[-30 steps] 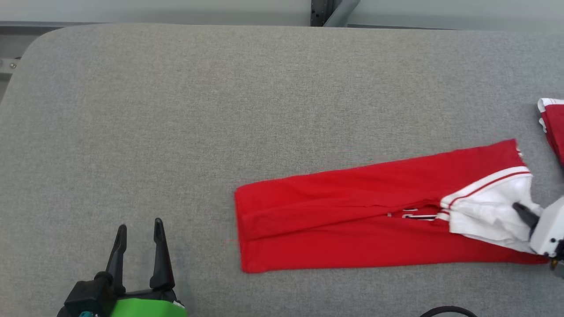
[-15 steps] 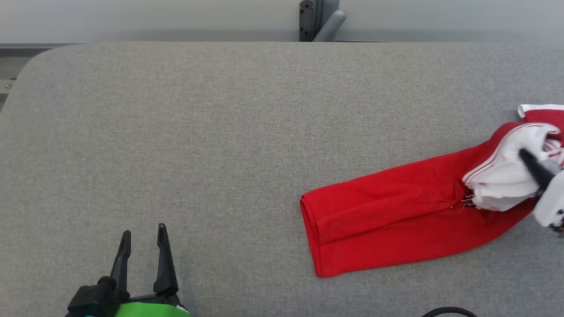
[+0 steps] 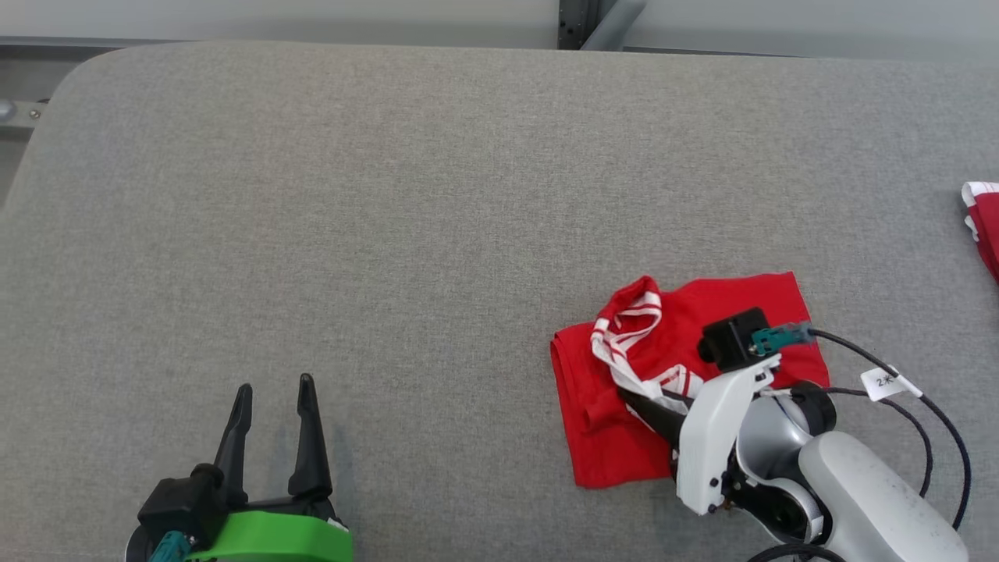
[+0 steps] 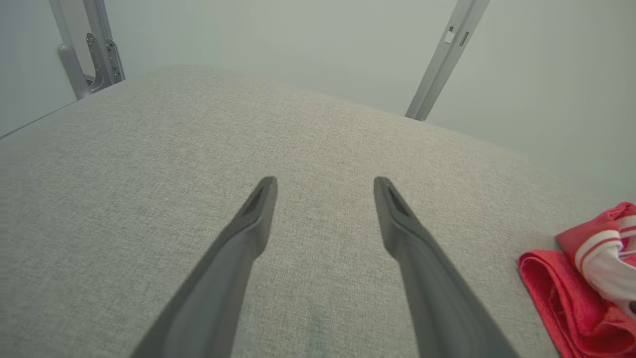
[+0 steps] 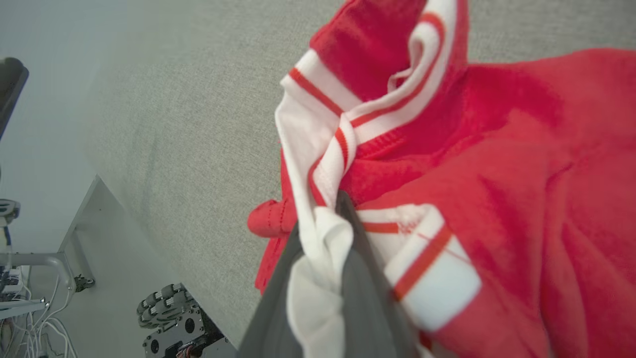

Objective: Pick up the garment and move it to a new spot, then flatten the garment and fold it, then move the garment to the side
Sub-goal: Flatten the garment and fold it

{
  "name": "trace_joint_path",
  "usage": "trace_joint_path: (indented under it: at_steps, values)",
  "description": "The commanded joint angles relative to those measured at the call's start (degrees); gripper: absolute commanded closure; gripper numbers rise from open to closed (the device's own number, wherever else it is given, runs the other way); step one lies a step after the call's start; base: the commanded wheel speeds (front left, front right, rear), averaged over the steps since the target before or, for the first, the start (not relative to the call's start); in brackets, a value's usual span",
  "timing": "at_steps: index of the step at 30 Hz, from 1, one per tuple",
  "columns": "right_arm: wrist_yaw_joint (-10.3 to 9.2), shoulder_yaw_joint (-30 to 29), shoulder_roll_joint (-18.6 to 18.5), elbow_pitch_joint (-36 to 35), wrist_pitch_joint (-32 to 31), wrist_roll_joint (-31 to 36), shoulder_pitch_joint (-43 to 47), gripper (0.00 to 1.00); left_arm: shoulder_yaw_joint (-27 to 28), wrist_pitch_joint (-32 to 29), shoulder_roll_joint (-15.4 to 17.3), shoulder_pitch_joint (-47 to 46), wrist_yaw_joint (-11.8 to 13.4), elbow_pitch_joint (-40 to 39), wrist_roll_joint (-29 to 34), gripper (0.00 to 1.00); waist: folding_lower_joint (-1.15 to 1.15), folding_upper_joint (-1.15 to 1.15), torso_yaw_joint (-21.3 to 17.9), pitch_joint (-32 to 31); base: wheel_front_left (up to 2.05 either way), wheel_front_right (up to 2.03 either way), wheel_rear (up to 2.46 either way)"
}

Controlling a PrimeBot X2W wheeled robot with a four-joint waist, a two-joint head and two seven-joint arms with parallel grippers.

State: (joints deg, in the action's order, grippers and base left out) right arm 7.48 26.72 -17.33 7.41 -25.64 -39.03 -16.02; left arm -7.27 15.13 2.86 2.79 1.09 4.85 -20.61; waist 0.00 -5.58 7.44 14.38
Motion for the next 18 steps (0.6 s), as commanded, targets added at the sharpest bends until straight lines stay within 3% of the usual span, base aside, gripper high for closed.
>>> trace_joint_path:
  at_steps: [1,18]
  values:
    - [0.01,1.03,0.06,0.44,-0.32,0.19,-0.58,1.0,0.18,-0.01,0.1,-0.37,0.02,0.33,-0.07,0.0,0.0,-0.01,0.85,0.11,0.0,0.0,0.0]
    - [0.01,2.74,-2.45,-3.42,-2.23,0.88,2.1,1.0,1.24,-0.01,0.1,0.9,0.02,1.33,-0.1,0.0,0.0,-0.01,-0.91,-0.53,0.0,0.0,0.0]
